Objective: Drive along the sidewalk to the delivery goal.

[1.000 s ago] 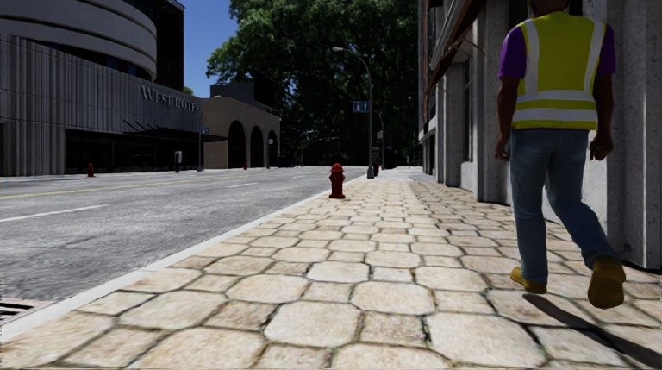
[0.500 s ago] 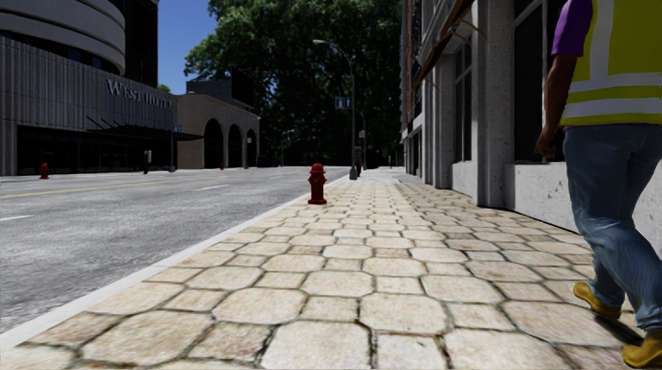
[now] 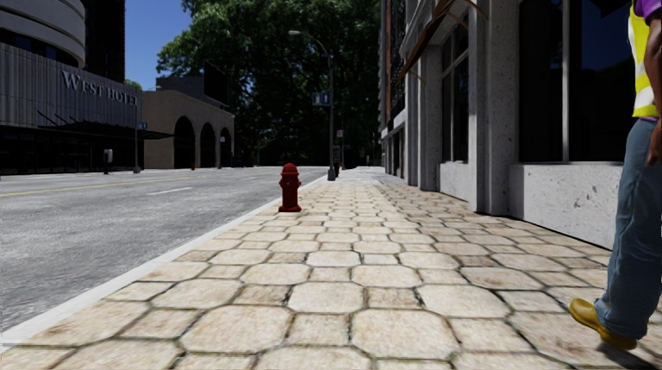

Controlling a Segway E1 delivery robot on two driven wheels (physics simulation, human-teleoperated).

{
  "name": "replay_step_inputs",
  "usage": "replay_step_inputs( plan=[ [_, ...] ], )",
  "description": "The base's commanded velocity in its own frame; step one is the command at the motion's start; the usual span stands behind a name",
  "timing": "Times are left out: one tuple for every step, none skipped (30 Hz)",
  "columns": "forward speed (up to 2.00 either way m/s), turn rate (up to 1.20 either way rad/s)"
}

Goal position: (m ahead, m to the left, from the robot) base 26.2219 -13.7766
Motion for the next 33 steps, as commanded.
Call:
replay_step_inputs(
  plan=[
    [2.0,-0.27],
    [2.0,-0.27],
    [2.0,-0.27],
    [2.0,-0.27],
    [2.0,-0.27],
    [2.0,-0.27],
    [2.0,-0.27],
    [2.0,-0.27],
    [2.0,-0.25],
    [2.0,-0.19],
    [2.0,-0.08],
    [2.0,-0.03],
    [2.0,-0.03],
    [2.0,0.0],
    [2.0,0.0],
    [2.0,0.0],
    [2.0,0.0],
    [2.0,0.0],
    [2.0,0.0],
    [2.0,0.0],
    [2.0,0.0],
    [2.0,0.0],
    [2.0,0.0],
    [2.0,-0.03],
    [2.0,-0.08],
    [2.0,-0.08],
    [2.0,-0.09],
    [2.0,-0.1],
    [2.0,-0.1],
    [2.0,-0.1],
    [2.0,-0.1],
    [2.0,-0.1],
    [2.0,-0.1]
  ],
)
